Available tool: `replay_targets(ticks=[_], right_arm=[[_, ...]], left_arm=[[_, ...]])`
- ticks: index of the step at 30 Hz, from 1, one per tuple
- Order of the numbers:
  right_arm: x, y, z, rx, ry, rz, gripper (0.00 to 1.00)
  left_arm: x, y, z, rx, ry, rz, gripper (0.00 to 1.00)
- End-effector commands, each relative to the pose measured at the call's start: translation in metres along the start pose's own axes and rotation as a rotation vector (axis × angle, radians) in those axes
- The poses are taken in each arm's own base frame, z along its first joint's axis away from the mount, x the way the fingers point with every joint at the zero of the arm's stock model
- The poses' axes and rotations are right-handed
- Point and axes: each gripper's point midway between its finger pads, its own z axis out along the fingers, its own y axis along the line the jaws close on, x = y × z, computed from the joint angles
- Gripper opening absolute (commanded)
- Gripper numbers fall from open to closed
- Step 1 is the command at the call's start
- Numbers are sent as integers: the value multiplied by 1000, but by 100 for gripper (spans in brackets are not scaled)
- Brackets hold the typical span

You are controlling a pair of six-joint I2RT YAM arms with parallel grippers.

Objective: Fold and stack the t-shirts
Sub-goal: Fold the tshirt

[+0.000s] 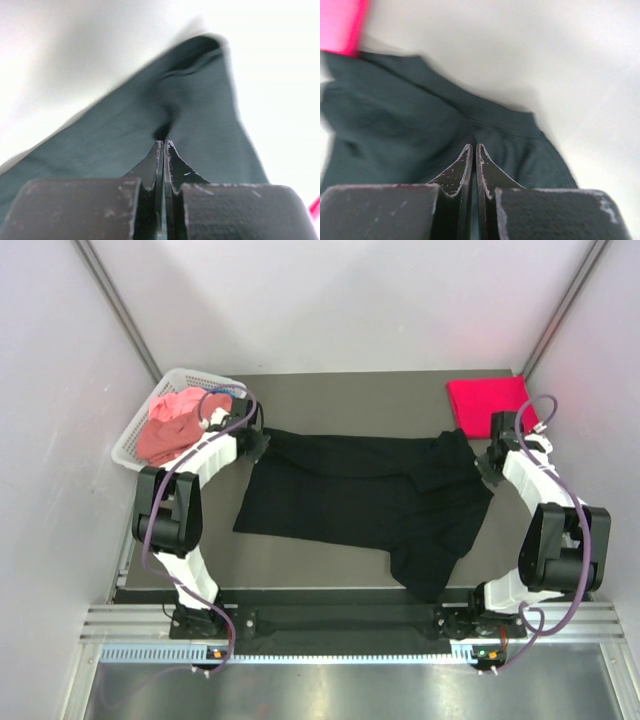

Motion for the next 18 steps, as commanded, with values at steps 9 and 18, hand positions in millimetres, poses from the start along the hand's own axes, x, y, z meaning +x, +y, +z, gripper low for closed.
replay_targets(ticks=[9, 18], right_arm=[[-92, 115, -54, -439, -233, -107, 0], [-125, 188, -75, -712, -345, -187, 0]], left_arm=[[-73, -107, -30, 293, -199, 53, 0], [-99, -148, -8, 435, -223, 36, 0]])
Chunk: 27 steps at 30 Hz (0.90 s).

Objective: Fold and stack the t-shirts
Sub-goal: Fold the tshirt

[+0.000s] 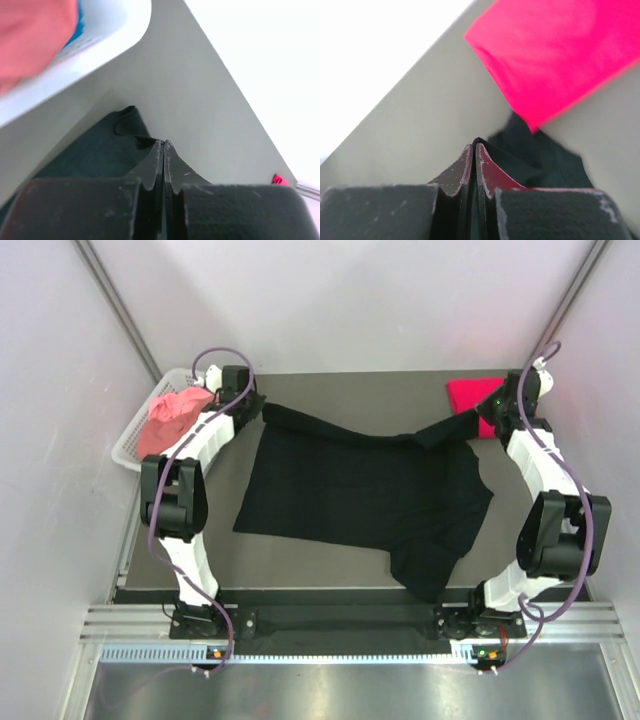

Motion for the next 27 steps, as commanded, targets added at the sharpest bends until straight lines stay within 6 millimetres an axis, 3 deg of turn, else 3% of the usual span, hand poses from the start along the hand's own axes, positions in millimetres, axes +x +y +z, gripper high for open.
replay_targets(ticks=[1, 3, 6, 12, 17, 22, 23, 27], right_arm=[[-50, 41, 10, -163, -138, -72, 0], [-58, 59, 18, -250, -171, -112, 0], [-65, 70, 29, -291, -192, -141, 0], [-85, 95, 28, -394, -267, -194, 0], [-101, 106, 4, -402, -290, -176, 0], [-102, 94, -22, -334, -320, -137, 0], [-112, 92, -35, -317, -356, -124, 0], [-117, 83, -56, -282, -396, -130, 0]], left_arm=[[-25, -37, 15, 151, -53, -17, 0], [-27, -44, 24, 173, -55, -12, 0], [-31, -52, 35, 208, -67, -19, 0], [-48, -52, 49, 225, -92, -29, 0], [-56, -56, 46, 236, -115, -25, 0], [-57, -55, 44, 230, -121, -19, 0], [-56, -54, 44, 228, -118, -19, 0], [-55, -54, 39, 233, -116, -17, 0]])
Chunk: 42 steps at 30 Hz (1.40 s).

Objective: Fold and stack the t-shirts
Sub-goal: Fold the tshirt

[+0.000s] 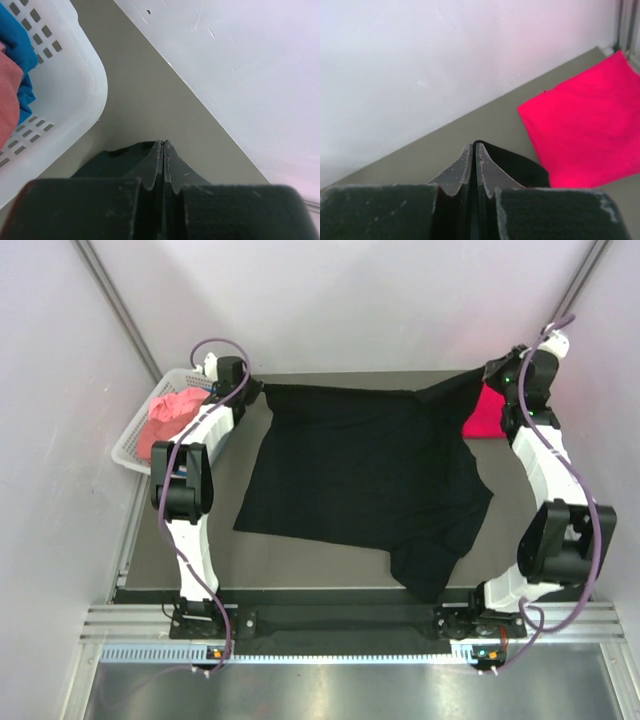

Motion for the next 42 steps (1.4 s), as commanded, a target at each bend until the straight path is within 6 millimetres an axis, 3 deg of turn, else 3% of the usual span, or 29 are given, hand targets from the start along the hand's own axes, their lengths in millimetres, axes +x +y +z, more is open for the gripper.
replay_targets(ticks=[1, 8, 11, 17, 19, 24, 31, 37, 41, 42], right_arm=[[-53, 12, -32, 9, -160, -16, 0], [-46, 5, -61, 41, -150, -39, 0], [-37, 0, -60, 50, -137, -49, 0], [-23, -11, -40, 70, -113, -105, 0], [-28, -9, -33, 62, -127, -128, 0], [-20, -15, -3, 71, -112, -155, 0], [-7, -17, 32, 64, -72, -150, 0], [19, -24, 39, 62, 42, -181, 0], [38, -37, 30, 89, 117, -184, 0], [51, -45, 25, 108, 166, -185, 0]], left_arm=[[-25, -30, -14, 90, -70, 4, 0], [-24, -34, -22, 98, -72, 8, 0], [-25, -34, -23, 99, -82, 12, 0], [-29, -39, -13, 115, -104, 43, 0], [-34, -46, -11, 128, -114, 55, 0], [-45, -63, -1, 156, -138, 71, 0], [-50, -66, 13, 144, -156, 98, 0], [-39, -63, 16, 146, -108, 137, 0], [-26, -57, 7, 162, -50, 187, 0], [-23, -52, 2, 155, -38, 208, 0]])
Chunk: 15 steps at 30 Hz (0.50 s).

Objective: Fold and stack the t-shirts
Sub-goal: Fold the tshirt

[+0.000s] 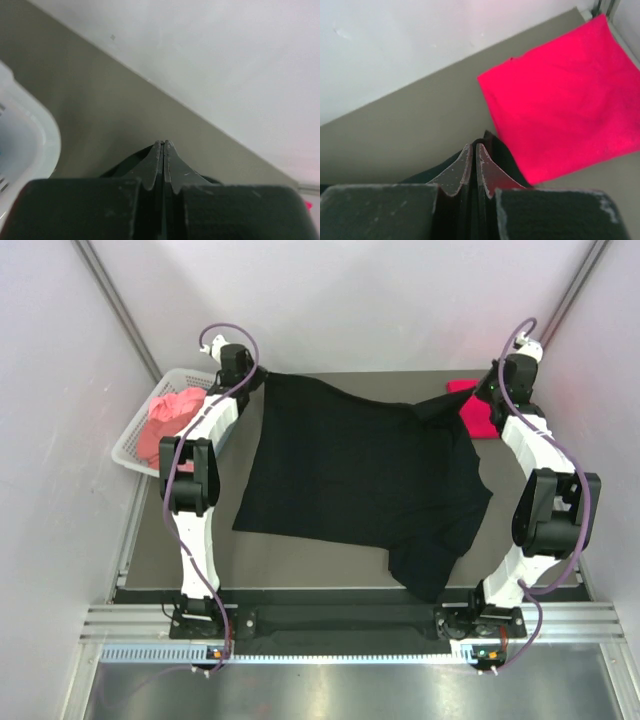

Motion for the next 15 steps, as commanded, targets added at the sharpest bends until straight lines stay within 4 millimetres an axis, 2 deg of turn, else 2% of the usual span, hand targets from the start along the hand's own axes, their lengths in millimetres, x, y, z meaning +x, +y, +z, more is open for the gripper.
replay_targets(ticks=[1, 3, 6, 8, 9, 13, 15], right_arm=[[6, -7, -11, 8, 61, -26, 0], [20, -15, -14, 24, 109, -26, 0], [38, -30, -19, 55, 175, -22, 0], [40, -33, -25, 49, 186, -8, 0], [47, -35, -28, 42, 201, -2, 0], [53, -42, -42, 48, 239, -1, 0], [65, -49, -50, 79, 291, -2, 0]], left_arm=[[-15, -15, -22, 57, -7, 67, 0], [-12, -8, -29, 37, 7, 103, 0], [0, 13, -40, -31, 71, 145, 0], [-1, 19, -46, -43, 83, 153, 0], [3, 26, -48, -53, 94, 158, 0], [10, 44, -56, -115, 139, 182, 0], [15, 49, -61, -128, 159, 196, 0]])
